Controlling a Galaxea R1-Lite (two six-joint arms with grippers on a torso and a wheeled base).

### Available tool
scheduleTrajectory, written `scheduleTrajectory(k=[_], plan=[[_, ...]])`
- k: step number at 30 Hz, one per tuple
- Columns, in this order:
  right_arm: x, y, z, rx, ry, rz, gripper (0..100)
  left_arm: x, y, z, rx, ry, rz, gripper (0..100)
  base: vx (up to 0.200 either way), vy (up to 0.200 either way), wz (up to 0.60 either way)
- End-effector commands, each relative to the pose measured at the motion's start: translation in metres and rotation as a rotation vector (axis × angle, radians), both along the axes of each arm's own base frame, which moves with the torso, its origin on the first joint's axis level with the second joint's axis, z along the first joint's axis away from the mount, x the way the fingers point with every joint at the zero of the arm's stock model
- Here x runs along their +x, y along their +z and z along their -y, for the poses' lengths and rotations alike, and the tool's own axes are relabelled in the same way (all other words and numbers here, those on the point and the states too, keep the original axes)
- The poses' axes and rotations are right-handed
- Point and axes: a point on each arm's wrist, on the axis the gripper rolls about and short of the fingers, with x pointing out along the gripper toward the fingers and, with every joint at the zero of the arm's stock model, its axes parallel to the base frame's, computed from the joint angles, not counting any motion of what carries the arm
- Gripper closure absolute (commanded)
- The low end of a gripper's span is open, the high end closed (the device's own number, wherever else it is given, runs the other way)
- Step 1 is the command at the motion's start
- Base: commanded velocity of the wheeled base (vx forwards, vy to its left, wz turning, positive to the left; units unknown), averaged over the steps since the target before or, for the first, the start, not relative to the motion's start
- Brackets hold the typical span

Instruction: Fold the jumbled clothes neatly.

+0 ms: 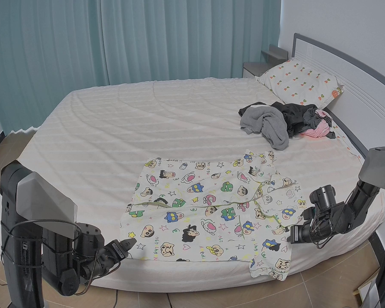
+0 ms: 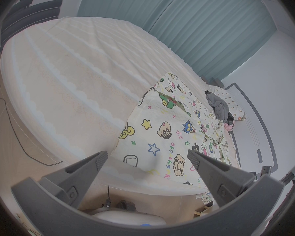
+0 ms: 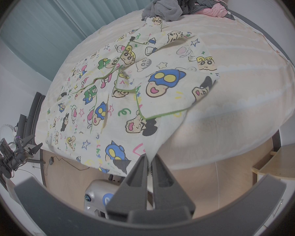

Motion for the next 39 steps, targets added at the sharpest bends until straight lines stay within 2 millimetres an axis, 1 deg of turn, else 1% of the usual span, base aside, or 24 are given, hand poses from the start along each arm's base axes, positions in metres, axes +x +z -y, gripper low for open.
scheduleTrajectory(k=[1,6,14,15,22,24,28,35,38,39], plan=[[-0.003,0.015,0.001,-0.010,0.013,0.003,100,0.000,-0.001,0.001,0.000,-0.005,0.006,0,0.000,0.000,0.00],[-0.002,0.014,0.004,-0.022,0.019,-0.005,100,-0.001,-0.006,0.000,0.041,-0.026,-0.006,0,0.000,0.000,0.00],[-0.003,0.011,0.005,-0.037,0.043,-0.011,100,-0.001,-0.006,0.001,0.044,-0.024,-0.007,0,0.000,0.000,0.00],[-0.003,0.012,0.005,-0.038,0.044,-0.010,0,-0.001,-0.006,0.001,0.043,-0.024,-0.005,0,0.000,0.000,0.00],[-0.004,0.018,0.006,-0.036,0.047,0.018,0,0.000,-0.003,0.001,0.037,-0.021,0.009,0,0.000,0.000,0.00],[-0.001,0.028,0.008,-0.020,0.034,0.054,0,0.002,0.004,0.001,0.021,-0.017,0.035,0,0.000,0.000,0.00],[0.002,0.037,0.010,-0.002,0.030,0.101,0,0.002,0.011,0.001,-0.011,-0.005,0.057,0,0.000,0.000,0.00],[0.009,0.039,0.007,0.063,-0.034,0.160,0,0.003,0.012,0.002,-0.012,0.001,0.063,0,0.000,0.000,0.00],[0.010,0.039,0.006,0.066,-0.037,0.168,0,0.004,0.012,0.002,-0.013,0.000,0.068,0,0.000,0.000,0.00],[0.010,0.036,0.006,0.065,-0.035,0.159,0,0.004,0.014,0.002,-0.014,-0.001,0.074,0,0.000,0.000,0.00]])
